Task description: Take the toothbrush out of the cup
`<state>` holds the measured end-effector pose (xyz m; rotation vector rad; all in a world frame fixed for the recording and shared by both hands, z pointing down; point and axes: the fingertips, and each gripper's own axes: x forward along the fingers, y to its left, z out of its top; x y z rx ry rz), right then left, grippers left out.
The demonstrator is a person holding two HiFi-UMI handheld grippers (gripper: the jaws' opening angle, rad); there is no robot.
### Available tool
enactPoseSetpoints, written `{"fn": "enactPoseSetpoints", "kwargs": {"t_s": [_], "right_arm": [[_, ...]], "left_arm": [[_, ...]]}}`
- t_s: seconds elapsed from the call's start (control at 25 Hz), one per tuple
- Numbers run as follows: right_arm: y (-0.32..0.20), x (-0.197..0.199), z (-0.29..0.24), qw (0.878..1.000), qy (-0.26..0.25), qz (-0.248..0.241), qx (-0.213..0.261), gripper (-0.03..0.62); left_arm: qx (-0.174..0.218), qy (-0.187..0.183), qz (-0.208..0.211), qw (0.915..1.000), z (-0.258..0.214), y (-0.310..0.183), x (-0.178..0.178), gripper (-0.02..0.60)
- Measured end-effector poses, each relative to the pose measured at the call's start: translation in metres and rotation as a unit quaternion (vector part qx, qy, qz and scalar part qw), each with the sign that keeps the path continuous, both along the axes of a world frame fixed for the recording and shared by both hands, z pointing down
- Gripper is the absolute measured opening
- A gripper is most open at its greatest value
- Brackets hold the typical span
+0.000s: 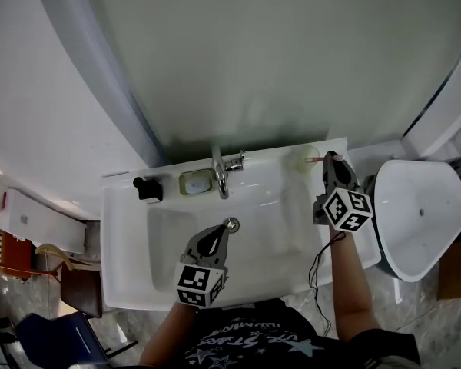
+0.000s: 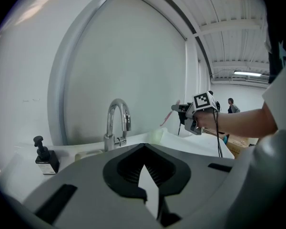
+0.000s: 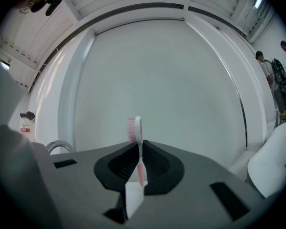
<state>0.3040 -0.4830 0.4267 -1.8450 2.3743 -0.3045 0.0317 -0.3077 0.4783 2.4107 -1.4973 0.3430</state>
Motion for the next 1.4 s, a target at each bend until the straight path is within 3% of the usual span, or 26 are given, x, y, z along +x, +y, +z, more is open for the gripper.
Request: {"fn": "enactPoseSetpoints", "kwargs": {"t_s": [0.64, 1.2, 1.4], "right_arm": [[0.139, -0.071, -0.013, 1.0, 0.005, 0.029, 0.002, 0.032], [0.277, -0.146, 0.017, 0.995, -0.003, 0.094, -0.017, 0.031], [0.316, -0.164, 0.027, 0.992, -0.011, 0.119, -0.029, 0.031]], "left_arm": [[0.032, 0.024, 0.051, 0.9979, -0.012, 0.063, -0.072, 0.012], [0.024, 0.033, 0.118, 0.9922, 0.008, 0.15, -0.148, 0.012], [0.017, 0.036, 0.149, 0.988, 0.012, 0.173, -0.159, 0.012]]}}
